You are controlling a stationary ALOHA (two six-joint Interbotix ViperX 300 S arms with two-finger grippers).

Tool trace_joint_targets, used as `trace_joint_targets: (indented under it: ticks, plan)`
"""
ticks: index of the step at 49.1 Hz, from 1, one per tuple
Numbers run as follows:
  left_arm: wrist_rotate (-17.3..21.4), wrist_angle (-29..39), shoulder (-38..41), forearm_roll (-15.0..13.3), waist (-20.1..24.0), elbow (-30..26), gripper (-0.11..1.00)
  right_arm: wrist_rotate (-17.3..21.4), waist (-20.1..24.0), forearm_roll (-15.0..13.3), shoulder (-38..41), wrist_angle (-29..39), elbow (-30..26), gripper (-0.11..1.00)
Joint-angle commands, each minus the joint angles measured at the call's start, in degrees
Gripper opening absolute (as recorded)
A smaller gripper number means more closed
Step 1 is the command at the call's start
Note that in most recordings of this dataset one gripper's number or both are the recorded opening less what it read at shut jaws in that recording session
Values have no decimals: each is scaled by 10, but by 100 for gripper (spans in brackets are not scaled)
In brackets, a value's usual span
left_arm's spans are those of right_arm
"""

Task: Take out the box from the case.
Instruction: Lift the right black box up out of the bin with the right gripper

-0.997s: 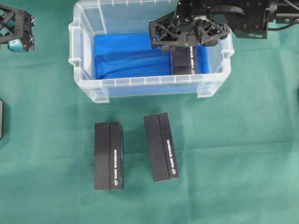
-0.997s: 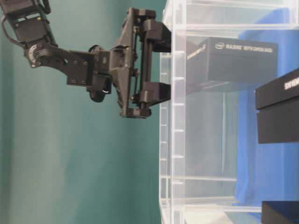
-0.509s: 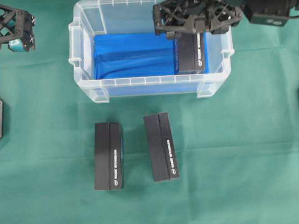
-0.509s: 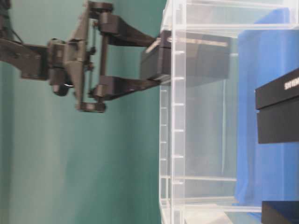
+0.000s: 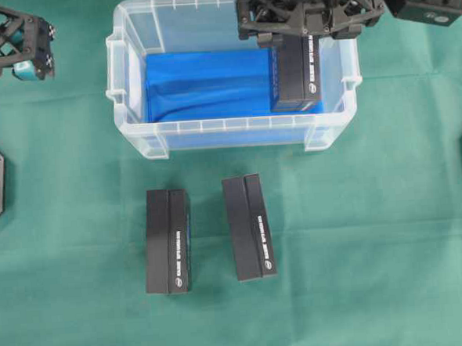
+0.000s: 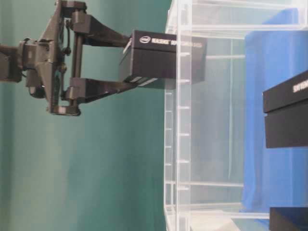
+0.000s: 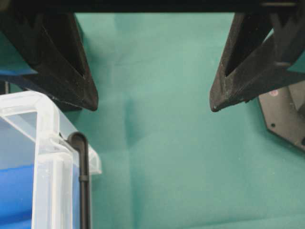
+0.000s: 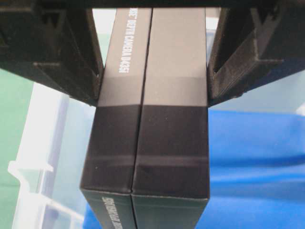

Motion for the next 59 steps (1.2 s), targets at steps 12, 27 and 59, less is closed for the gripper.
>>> trace_joint_targets:
  ticks: [12,27,59]
  plan:
    - [-1,-2,-5,2,-1,-6,96,-2,4,1,-25,48,-50,65]
    - [-2,-3,-5,1,-2,-6,96,-2,4,1,-25,77,-83,65]
    - [-2,-2,-5,1,-1,-6,96,-2,6,-1,-25,93,-100,65]
